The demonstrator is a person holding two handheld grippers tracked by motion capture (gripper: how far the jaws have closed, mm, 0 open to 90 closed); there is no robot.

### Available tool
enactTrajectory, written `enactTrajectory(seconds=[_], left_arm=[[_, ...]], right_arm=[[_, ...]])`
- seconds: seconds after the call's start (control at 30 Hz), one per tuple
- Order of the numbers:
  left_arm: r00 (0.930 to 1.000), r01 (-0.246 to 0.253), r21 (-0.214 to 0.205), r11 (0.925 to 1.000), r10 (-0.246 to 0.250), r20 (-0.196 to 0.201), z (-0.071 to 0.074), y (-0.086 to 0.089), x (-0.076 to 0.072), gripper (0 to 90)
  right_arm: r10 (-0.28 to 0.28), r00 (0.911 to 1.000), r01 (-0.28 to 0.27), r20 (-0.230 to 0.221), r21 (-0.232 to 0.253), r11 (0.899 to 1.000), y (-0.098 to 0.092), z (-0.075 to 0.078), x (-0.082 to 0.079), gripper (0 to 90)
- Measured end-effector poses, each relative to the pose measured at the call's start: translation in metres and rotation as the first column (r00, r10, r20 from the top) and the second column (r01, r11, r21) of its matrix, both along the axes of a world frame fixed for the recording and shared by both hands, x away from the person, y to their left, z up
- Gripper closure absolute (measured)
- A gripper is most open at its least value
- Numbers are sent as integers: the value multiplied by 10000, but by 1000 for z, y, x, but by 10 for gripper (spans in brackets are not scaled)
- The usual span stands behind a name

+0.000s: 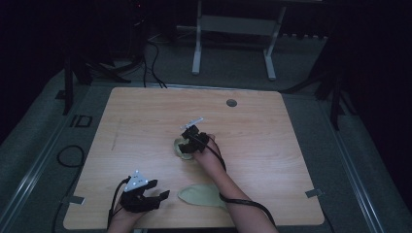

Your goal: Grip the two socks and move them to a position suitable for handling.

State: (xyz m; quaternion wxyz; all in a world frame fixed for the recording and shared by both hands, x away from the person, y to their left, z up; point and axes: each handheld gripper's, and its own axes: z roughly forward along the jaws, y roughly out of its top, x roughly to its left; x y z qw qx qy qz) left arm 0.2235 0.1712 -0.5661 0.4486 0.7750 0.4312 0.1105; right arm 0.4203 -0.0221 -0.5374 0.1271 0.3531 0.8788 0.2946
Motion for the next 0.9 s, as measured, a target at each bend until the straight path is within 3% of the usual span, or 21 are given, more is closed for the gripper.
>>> enactTrajectory(seconds=[0.17,0.2,0.3,0.37,0.47,0.6,0.7,0.9], left_arm=[[10000,-8,8,10000,8,-53,-1,0,0,342],[10000,5,-22,10000,-5,-67,-1,1,1,342],[10000,-18,-80,10000,17,-86,-1,1,0,342],[10000,1,-34,10000,-1,-36,0,0,0,342],[10000,32,-12,10000,-32,-50,-1,-1,0,342],[9999,48,-31,10000,-49,-114,-2,-1,1,342],[9999,41,-34,10000,-42,-104,-2,0,0,342],[9999,14,-51,10000,-15,-158,-2,1,2,342]], right_arm=[[14,10000,-15,-22,-581,9983,11,-14,3,411],[377,9992,-370,145,-439,9984,14,-14,0,515],[609,9981,-604,97,-454,9971,14,-14,0,544],[782,9969,-775,109,-487,9958,14,-13,0,659],[1052,9942,-1040,221,-525,9932,15,-13,-2,737],[1254,9920,-1244,165,-491,9910,15,-13,-2,776],[1417,9898,-1422,-154,-358,9892,12,-10,-1,797],[1753,9843,-1746,222,-316,9841,-4,4,-5,801]])
